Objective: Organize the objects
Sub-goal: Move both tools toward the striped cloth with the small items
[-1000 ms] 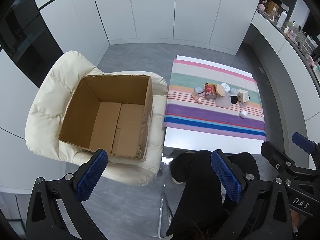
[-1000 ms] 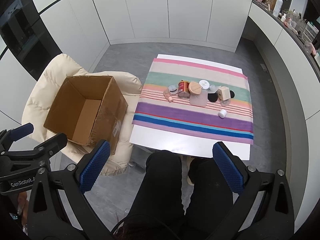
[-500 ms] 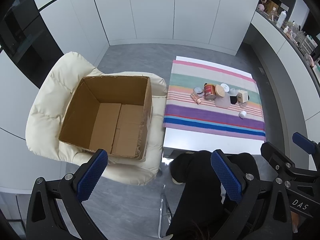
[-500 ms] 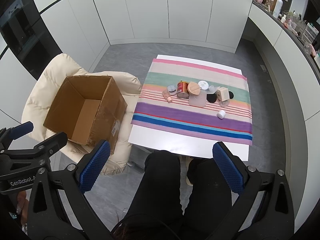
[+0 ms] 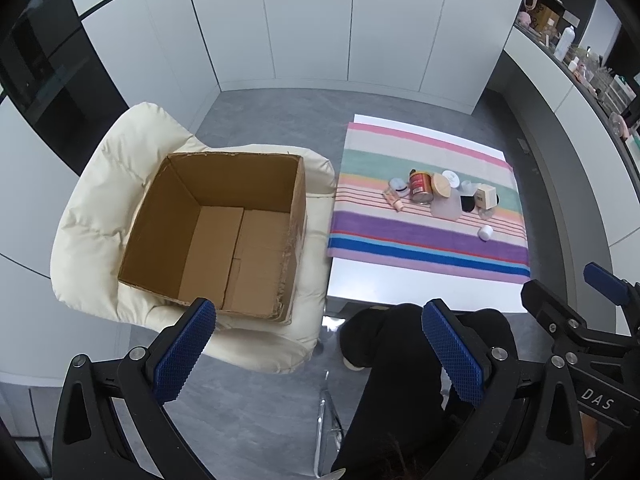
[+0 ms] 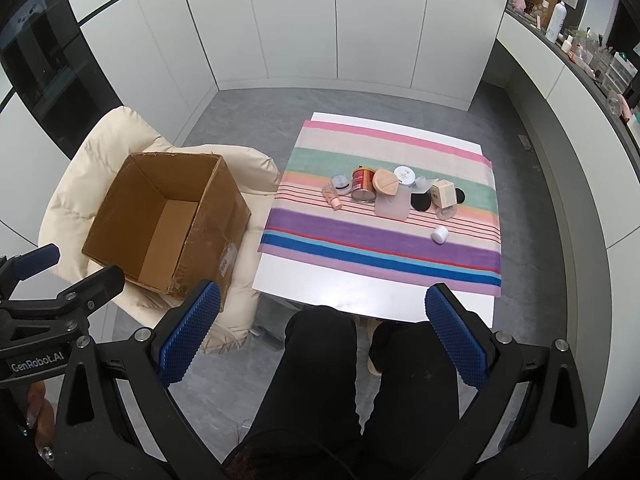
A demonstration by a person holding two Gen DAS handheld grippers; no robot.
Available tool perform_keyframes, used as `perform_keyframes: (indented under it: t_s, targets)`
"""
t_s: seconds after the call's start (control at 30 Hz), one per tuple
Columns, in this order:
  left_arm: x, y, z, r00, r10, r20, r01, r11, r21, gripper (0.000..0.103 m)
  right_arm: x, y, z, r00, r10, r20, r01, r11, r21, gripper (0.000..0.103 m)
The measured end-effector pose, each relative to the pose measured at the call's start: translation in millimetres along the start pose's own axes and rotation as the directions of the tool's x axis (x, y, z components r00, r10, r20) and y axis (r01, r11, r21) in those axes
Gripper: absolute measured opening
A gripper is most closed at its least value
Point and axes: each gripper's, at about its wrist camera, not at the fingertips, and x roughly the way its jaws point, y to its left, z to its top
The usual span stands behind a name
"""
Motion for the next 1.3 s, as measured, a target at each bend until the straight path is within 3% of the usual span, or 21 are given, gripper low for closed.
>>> perform_keyframes:
  t_s: [0.7,1.1,1.3]
  targets:
    - [3,-24,1,1.0,-0.022,-0.009,0.022,0.999,0.025,0.102,4,-31,-4,1.0,0.006,-0.009,-0.006,0.999,0.037,0.103]
    - [14,-71,3,0.999,-0.038,-0.014,0.039,0.997,0.07,0.102,10,-85,-13,1.0,-0.022,-0.018,0.024,0.996,0.086,0.103]
    - [17,-105,1,0.996,-0.087,-0.006,0.087,0.992,0.089,0.102,11,-117,-19,1.0,-0.02,-0.005,0.02,0.993,0.117,0.103]
